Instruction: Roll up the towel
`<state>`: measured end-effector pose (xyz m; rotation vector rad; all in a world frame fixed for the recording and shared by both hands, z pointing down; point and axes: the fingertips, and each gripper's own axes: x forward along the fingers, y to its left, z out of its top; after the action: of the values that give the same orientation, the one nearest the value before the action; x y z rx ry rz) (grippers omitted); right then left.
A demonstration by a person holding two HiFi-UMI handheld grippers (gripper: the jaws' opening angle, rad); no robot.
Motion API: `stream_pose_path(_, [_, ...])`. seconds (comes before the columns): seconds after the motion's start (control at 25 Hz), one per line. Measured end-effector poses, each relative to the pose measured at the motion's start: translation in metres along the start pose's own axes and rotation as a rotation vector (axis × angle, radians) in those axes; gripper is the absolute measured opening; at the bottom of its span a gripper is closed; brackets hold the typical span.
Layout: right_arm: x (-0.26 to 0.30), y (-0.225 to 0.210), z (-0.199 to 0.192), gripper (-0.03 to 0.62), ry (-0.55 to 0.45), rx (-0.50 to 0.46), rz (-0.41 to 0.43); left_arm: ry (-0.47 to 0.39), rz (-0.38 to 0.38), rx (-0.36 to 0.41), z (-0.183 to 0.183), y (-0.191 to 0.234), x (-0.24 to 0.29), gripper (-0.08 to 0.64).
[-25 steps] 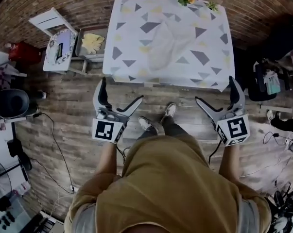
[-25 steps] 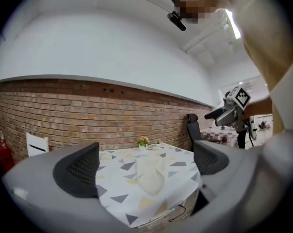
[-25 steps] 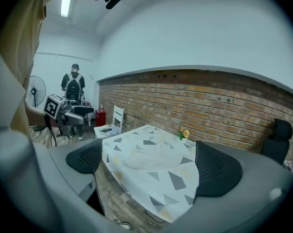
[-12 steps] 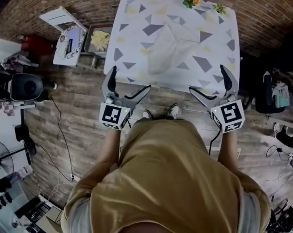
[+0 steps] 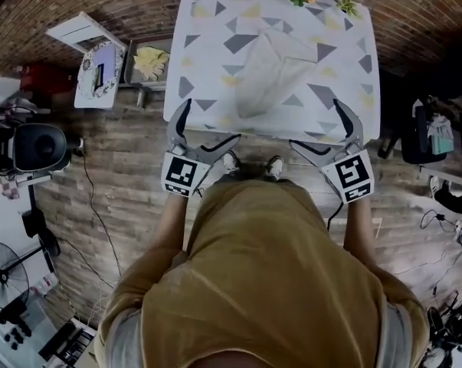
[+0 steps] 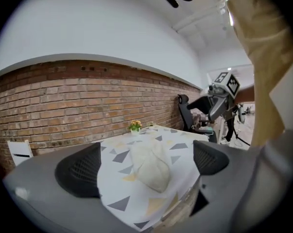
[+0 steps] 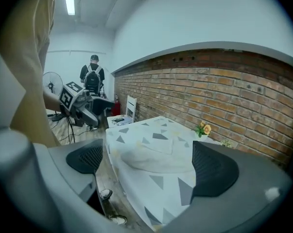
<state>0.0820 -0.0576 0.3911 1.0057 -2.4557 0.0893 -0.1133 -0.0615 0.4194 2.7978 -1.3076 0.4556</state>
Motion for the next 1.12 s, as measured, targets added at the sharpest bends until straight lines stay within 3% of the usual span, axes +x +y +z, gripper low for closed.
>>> stream_pose_path(0.2, [0.032,0.027,-0.021,0.568,0.065,0.034,0.024,0.04,-0.095,0.017,-0.024,0.003,0.014,0.632])
stream_pose_path(0.36, [0.064,0.052,-0.036,0.56,0.123,-0.002,0.088,0.085,-0.169,0.026,-0.05,-0.001,0.022,0.629])
stream_pose_path(0.52, [0.083,0.064,-0.042,0.486,0.16,-0.045,0.122,0.105,-0.228,0.089,-0.07,-0.009,0.031,0.6])
stream_pose_path(0.6, [0.091,0.069,-0.047,0.451,0.179,-0.071,0.133,0.128,-0.253,0.122,-0.08,-0.01,0.034,0.531])
stream_pose_path(0.72, [0.107,0.077,-0.071,0.402,0.247,-0.149,0.155,0.198,-0.314,0.169,-0.1,-0.017,0.041,0.33])
stream_pose_path(0.76, [0.114,0.079,-0.08,0.365,0.271,-0.185,0.158,0.22,-0.343,0.194,-0.107,-0.021,0.045,0.298])
stream_pose_path(0.88, [0.135,0.084,-0.097,0.238,0.316,-0.282,0.159,0.282,-0.431,0.301,-0.128,-0.034,0.06,0.238])
stream_pose_path(1.0, [0.155,0.091,-0.109,0.192,0.365,-0.367,0.18,0.35,-0.501,0.406,-0.148,-0.042,0.073,0.204])
stream_pose_path(1.12, [0.171,0.1,-0.128,0.15,0.427,-0.439,0.218,0.395,-0.547,0.454,-0.158,-0.047,0.082,0.178])
